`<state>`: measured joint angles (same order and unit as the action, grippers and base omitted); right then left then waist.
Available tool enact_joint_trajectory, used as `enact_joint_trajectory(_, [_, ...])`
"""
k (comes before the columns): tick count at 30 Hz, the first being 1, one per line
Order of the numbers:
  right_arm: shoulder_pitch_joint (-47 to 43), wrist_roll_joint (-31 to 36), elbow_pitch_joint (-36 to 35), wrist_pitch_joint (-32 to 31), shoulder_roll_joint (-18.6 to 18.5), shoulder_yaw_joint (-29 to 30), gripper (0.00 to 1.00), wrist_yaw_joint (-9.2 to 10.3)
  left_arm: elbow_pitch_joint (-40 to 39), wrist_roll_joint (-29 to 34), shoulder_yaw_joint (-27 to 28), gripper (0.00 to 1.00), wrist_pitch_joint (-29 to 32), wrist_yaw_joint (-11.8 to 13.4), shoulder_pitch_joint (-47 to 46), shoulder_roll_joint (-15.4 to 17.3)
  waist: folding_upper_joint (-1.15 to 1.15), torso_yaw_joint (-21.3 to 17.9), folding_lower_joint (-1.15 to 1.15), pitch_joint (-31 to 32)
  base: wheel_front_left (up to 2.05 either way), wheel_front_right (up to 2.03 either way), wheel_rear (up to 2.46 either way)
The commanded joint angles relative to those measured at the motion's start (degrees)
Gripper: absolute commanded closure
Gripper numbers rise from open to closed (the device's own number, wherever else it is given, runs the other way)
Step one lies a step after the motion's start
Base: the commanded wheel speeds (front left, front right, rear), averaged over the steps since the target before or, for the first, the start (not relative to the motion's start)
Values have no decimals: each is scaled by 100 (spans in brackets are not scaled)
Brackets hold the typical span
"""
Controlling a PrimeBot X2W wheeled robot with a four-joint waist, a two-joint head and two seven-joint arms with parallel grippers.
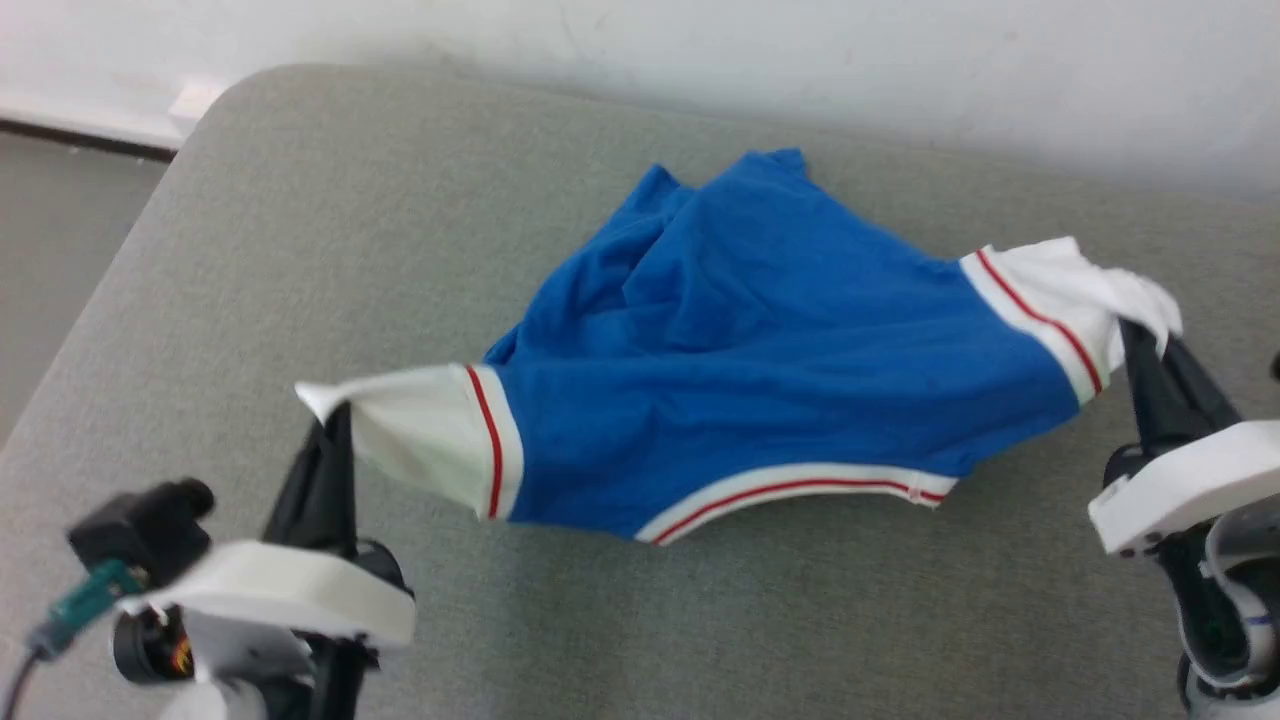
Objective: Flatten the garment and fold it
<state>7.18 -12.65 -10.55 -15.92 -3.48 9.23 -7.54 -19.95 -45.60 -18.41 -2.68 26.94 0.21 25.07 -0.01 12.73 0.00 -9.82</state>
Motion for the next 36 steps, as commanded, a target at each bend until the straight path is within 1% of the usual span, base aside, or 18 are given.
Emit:
enact_joint_trajectory(1, [178,-160,-171,6,19,39,100,5,-171,-40,112,100,34,-59,-250,89,1,-315,0,374,0,0,0])
enact_joint_trajectory(4, [312,-388,-480,-139,37,54,100,5,-389,-159,331,100,66,-90,-516,130,1,-477,0,577,0,0,0])
enact_joint_trajectory(8, [489,-574,-932,-382,47,20,100,5,-590,-210,602,100,125,-63,-847,257,1,-700,0,793,0,0,0])
enact_joint_trajectory(12, [680,-737,-1402,-588,52,51,100,5,-898,-248,716,100,326,-60,-1141,427,1,-918,0,962,0,0,0])
enact_joint_trajectory(16, [835,-884,-1903,-843,55,148,100,5,-1310,-259,798,100,532,8,-1376,570,1,-1105,0,1058,0,0,0])
enact_joint_trajectory(20, [998,-980,-2372,-1131,57,240,100,5,-1728,-383,881,100,711,79,-1644,580,1,-1231,0,1052,0,0,0])
enact_joint_trajectory(23, [1184,-1047,-2600,-1366,58,259,100,5,-1882,-578,905,100,877,111,-1923,507,1,-1303,0,975,0,0,0])
enact_joint_trajectory(26, [1512,-1077,-2645,-1564,8,237,100,5,-1766,-689,871,100,1065,125,-2314,487,1,-1347,0,846,0,0,0])
enact_joint_trajectory(28, [1806,-1150,-2506,-1687,-1,205,100,5,-1540,-827,859,100,1179,137,-2644,394,1,-1379,0,738,0,0,0])
enact_joint_trajectory(31, [2365,-1142,-2134,-1804,-195,71,100,5,-999,-750,726,100,1399,66,-3227,522,1,-1425,0,517,0,0,0])
enact_joint_trajectory(32, [2365,-1142,-2134,-1804,-195,71,100,5,-999,-750,726,100,1399,66,-3227,522,1,-1425,0,517,0,0,0])
enact_joint_trajectory(33, [2572,-1143,-1958,-1832,-240,27,100,5,-797,-743,649,100,1488,26,-3448,534,1,-1439,0,436,0,0,0])
enact_joint_trajectory(35, [3022,-1058,-1644,-1846,-464,-180,100,5,-389,-658,493,100,1650,-43,-3951,577,1,-1470,0,214,0,0,0])
enact_joint_trajectory(36, [3248,-1063,-1439,-1845,-489,-261,100,5,-164,-590,399,100,1725,-87,-4223,597,1,-1485,0,113,0,0,0])
